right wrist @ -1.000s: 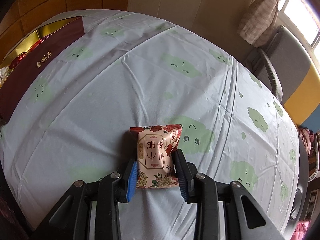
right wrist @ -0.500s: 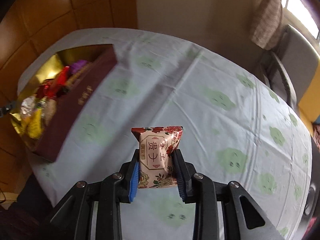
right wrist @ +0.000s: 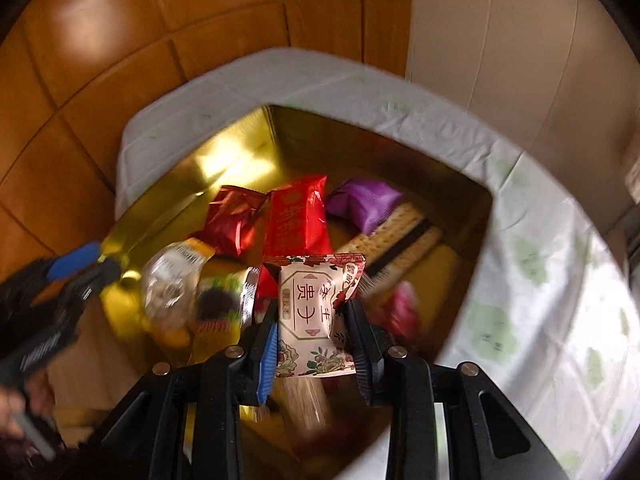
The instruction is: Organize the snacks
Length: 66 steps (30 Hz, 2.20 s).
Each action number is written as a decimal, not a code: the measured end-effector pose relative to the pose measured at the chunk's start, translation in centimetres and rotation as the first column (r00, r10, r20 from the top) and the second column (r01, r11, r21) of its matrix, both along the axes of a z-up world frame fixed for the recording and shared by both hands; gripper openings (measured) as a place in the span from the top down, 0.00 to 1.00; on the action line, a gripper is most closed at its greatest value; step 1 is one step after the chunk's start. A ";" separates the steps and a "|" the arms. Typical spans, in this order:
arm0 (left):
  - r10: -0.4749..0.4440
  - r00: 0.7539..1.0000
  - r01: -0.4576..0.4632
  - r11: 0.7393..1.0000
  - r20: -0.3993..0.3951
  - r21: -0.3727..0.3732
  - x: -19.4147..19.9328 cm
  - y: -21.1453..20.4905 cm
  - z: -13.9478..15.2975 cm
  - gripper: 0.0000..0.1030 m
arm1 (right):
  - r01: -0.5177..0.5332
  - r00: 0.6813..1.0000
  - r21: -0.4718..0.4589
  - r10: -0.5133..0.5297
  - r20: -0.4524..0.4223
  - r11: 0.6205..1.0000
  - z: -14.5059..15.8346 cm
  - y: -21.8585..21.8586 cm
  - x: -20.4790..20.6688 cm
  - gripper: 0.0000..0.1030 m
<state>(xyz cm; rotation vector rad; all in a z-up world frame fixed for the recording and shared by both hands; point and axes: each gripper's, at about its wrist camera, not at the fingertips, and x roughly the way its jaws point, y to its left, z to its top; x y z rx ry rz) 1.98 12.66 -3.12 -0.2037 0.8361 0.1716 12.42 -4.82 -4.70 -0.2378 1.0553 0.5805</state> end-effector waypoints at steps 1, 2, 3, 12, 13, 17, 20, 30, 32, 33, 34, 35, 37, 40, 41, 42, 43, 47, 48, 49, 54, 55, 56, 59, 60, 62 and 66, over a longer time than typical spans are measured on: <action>-0.001 1.000 0.001 1.000 -0.004 -0.003 0.0 0.0 -0.1 0.54 | 0.012 0.999 0.005 -0.012 -0.031 1.000 -0.9 0.3 0.7 0.68; -0.002 1.000 0.002 1.000 -0.005 -0.005 0.0 0.1 -0.2 0.54 | 0.015 0.999 0.003 -0.014 -0.050 1.000 -1.4 0.4 1.1 0.64; -0.004 1.000 0.004 1.000 -0.008 -0.008 0.0 0.1 -0.3 0.54 | 0.020 0.998 -0.008 -0.020 -0.052 1.000 -1.8 0.5 1.2 0.64; -0.007 1.000 0.006 1.000 -0.017 -0.011 0.3 -0.3 -0.9 0.52 | 0.000 1.000 0.014 0.000 0.002 1.000 -0.8 -1.0 -1.5 0.62; -0.009 1.000 0.008 1.000 -0.016 -0.011 0.4 -0.4 -0.9 0.51 | 0.002 1.000 0.002 -0.002 0.017 1.000 -0.9 -0.8 -1.6 0.63; -0.026 1.000 0.026 1.000 -0.013 -0.002 0.3 -1.1 -0.8 0.51 | 0.015 0.999 -0.018 -0.014 0.049 1.000 -1.1 0.1 -1.3 0.65; -0.036 0.999 0.036 0.999 0.000 0.012 0.1 -1.6 -0.3 0.50 | 0.032 0.997 -0.027 -0.031 0.065 0.999 -1.1 0.3 -0.9 0.65; -0.051 0.998 0.049 0.998 0.038 0.051 -0.7 -2.7 1.1 0.43 | 0.083 0.996 0.017 -0.083 0.039 0.996 -0.6 -0.5 -1.6 0.64; -0.051 0.998 0.048 0.997 0.046 0.056 -0.9 -2.7 1.3 0.40 | 0.100 0.993 0.032 -0.102 0.059 0.994 -0.1 -1.0 -2.5 0.63; -0.050 0.998 0.047 0.997 0.049 0.059 -1.0 -2.8 1.4 0.38 | 0.110 0.992 0.041 -0.112 0.063 0.993 0.1 -1.3 -2.9 0.63; -0.047 0.997 0.044 0.997 0.055 0.067 -1.1 -2.8 1.6 0.37 | 0.120 0.990 0.054 -0.123 0.066 0.991 0.4 -1.6 -3.3 0.62; -0.048 0.997 0.043 0.996 0.060 0.072 -1.2 -2.9 1.7 0.37 | 0.129 0.989 0.064 -0.133 0.069 0.990 0.5 -2.0 -3.7 0.62; -0.050 0.997 0.045 0.996 0.063 0.078 -1.3 -3.1 1.9 0.35 | 0.146 0.985 0.070 -0.152 0.083 0.987 0.8 -2.5 -4.6 0.62; -0.051 0.996 0.044 0.995 0.073 0.089 -1.6 -3.4 2.1 0.32 | 0.171 0.977 0.072 -0.179 0.116 0.983 1.2 -3.2 -5.8 0.62; -0.053 0.996 0.046 0.994 0.076 0.095 -1.7 -3.5 2.1 0.31 | 0.181 0.973 0.071 -0.189 0.129 0.981 1.4 -3.4 -6.2 0.62; -0.055 0.996 0.047 0.994 0.077 0.099 -1.8 -3.7 2.2 0.29 | 0.191 0.970 0.070 -0.199 0.141 0.979 1.5 -3.6 -6.6 0.62; -0.060 0.995 0.051 0.993 0.078 0.103 -1.9 -3.9 2.2 0.28 | 0.203 0.965 0.073 -0.212 0.153 0.977 1.7 -4.0 -7.2 0.62; -0.076 0.993 0.067 0.992 0.086 0.110 -2.4 -4.8 2.3 0.27 | 0.259 0.945 0.090 -0.271 0.183 0.962 2.0 -5.4 -8.9 0.62; -0.080 0.993 0.070 0.991 0.088 0.114 -2.4 -5.0 2.4 0.25 | 0.277 0.938 0.094 -0.291 0.189 0.956 2.0 -5.8 -9.3 0.62; -0.087 0.992 0.076 0.990 0.093 0.115 -2.6 -5.3 2.4 0.23 | 0.289 0.933 0.096 -0.302 0.196 0.953 2.0 -6.0 -9.7 0.62; -0.106 0.988 0.091 0.987 0.110 0.131 -3.3 -6.8 2.6 0.14 | 0.345 0.904 0.103 -0.360 0.233 0.933 2.1 -7.4 -11.2 0.62; -0.110 0.987 0.095 0.987 0.115 0.133 -3.4 -7.1 2.7 0.13 | 0.350 0.901 0.104 -0.365 0.236 0.931 2.1 -7.5 -11.3 0.62; -0.114 0.987 0.098 0.986 0.118 0.134 -3.5 -7.3 2.8 0.13 | 0.355 0.898 0.103 -0.370 0.240 0.929 2.1 -7.7 -11.3 0.62; -0.122 0.984 0.103 0.984 0.126 0.147 -3.7 -7.9 2.9 0.09 | 0.362 0.893 0.106 -0.378 0.243 0.926 2.1 -7.9 -11.5 0.62; -0.124 0.984 0.105 0.983 0.129 0.148 -3.8 -8.0 3.0 0.09 | 0.363 0.893 0.105 -0.378 0.246 0.926 2.1 -7.9 -11.4 0.62; -0.125 0.984 0.105 0.983 0.130 0.150 -3.8 -8.1 3.0 0.09 | 0.361 0.892 0.105 -0.376 0.250 0.927 2.2 -8.0 -11.6 0.62; -0.116 0.985 0.096 0.984 0.130 0.148 -3.8 -7.9 3.0 0.09 | 0.353 0.893 0.103 -0.368 0.259 0.930 2.3 -7.7 -11.7 0.62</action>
